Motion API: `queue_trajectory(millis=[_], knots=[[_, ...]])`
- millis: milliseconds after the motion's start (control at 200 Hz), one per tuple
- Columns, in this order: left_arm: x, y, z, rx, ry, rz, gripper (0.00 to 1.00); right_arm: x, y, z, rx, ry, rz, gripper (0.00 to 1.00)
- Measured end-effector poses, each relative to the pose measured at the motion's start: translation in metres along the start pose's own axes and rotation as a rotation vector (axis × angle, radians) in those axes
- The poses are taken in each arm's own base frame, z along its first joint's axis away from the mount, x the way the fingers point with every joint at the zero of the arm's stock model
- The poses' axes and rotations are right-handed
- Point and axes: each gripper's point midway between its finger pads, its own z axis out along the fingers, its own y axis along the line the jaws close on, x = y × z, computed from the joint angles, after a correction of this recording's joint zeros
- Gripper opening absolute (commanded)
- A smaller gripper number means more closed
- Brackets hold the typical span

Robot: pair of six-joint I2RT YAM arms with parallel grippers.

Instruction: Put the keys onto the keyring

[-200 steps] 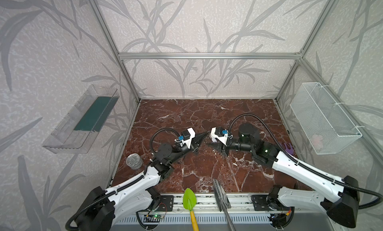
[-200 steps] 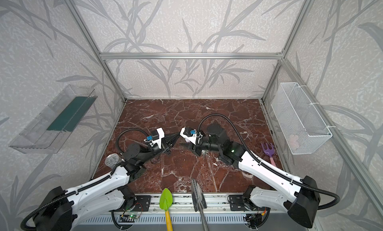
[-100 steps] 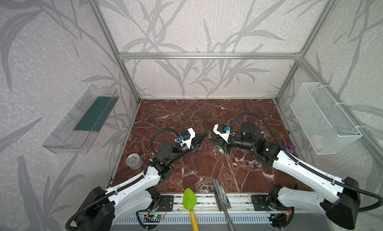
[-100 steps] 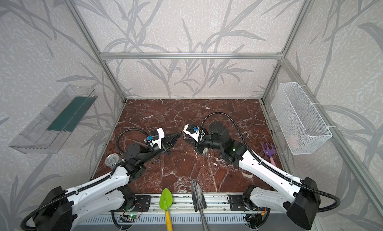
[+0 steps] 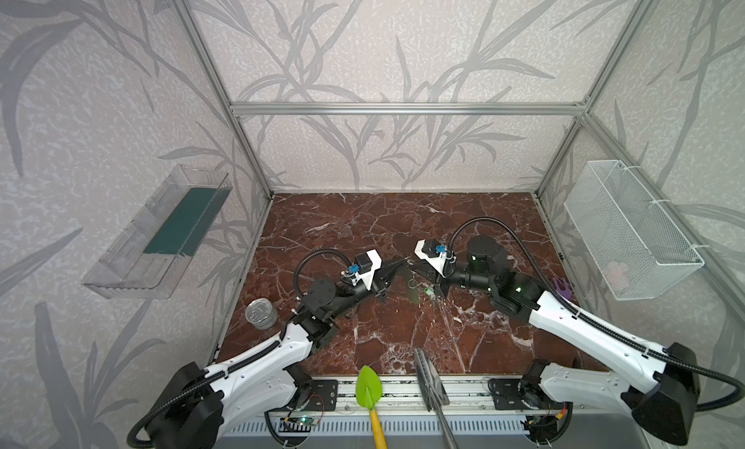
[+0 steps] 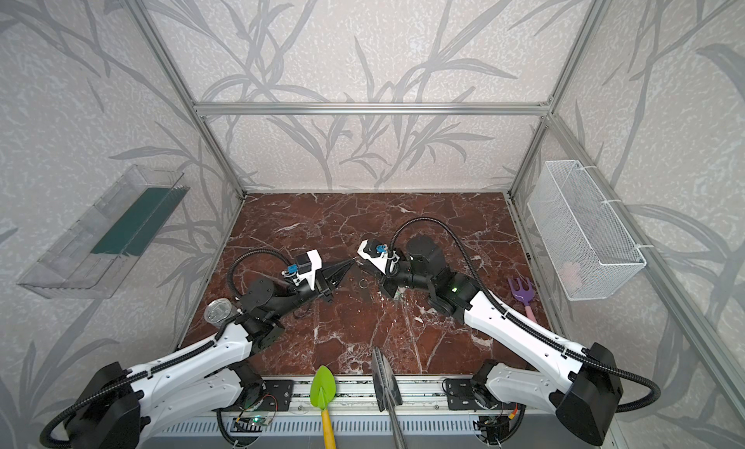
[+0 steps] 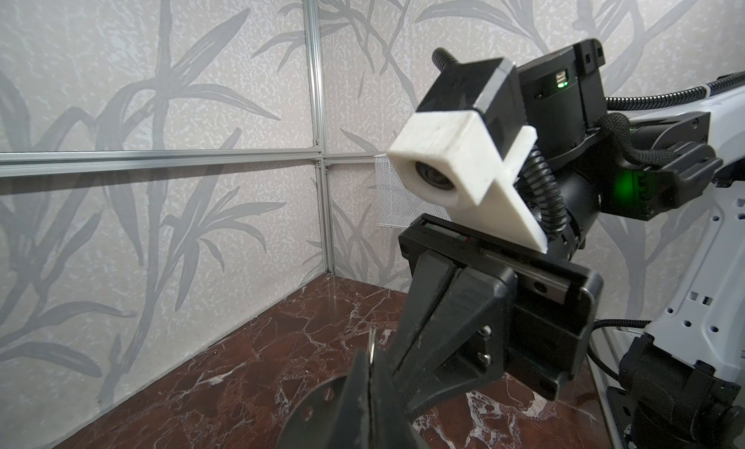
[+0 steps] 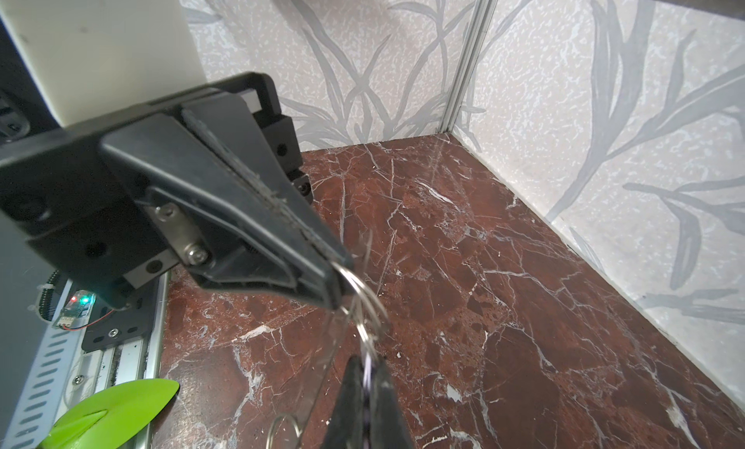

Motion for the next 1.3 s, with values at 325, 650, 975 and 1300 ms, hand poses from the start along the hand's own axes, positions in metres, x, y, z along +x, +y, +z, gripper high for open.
queue_trajectory(millis=[325, 650, 975, 1300], knots=[[0.001, 0.000, 0.000, -0.001, 0.004, -0.001, 0.00, -0.004, -0.005, -0.004, 0.038, -0.008, -0.003, 0.00], [0.000, -0.002, 0.000, 0.007, 0.001, -0.001, 0.00, -0.014, -0.010, -0.016, 0.081, -0.044, -0.014, 0.00], [0.006, -0.002, 0.002, 0.010, 0.025, -0.009, 0.00, -0.008, -0.012, -0.016, 0.102, -0.034, -0.012, 0.03], [0.006, 0.007, 0.004, -0.038, 0.072, -0.026, 0.00, 0.003, -0.016, -0.017, 0.135, -0.021, 0.043, 0.37]])
